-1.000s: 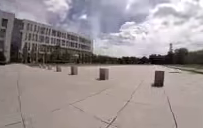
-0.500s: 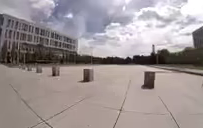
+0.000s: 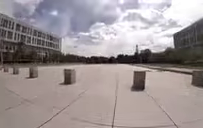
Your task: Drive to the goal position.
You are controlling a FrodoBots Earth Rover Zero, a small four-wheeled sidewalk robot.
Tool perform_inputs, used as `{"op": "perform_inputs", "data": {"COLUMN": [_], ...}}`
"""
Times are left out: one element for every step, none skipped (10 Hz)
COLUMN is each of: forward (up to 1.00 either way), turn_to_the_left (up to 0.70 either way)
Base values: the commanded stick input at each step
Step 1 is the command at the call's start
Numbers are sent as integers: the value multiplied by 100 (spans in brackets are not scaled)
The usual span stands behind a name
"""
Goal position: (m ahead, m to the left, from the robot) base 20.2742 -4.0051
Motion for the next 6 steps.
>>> {"op": "perform_inputs", "data": {"forward": [100, 100, 100, 100, 100, 100], "turn_to_the_left": [0, 0, 0, 0, 0, 0]}}
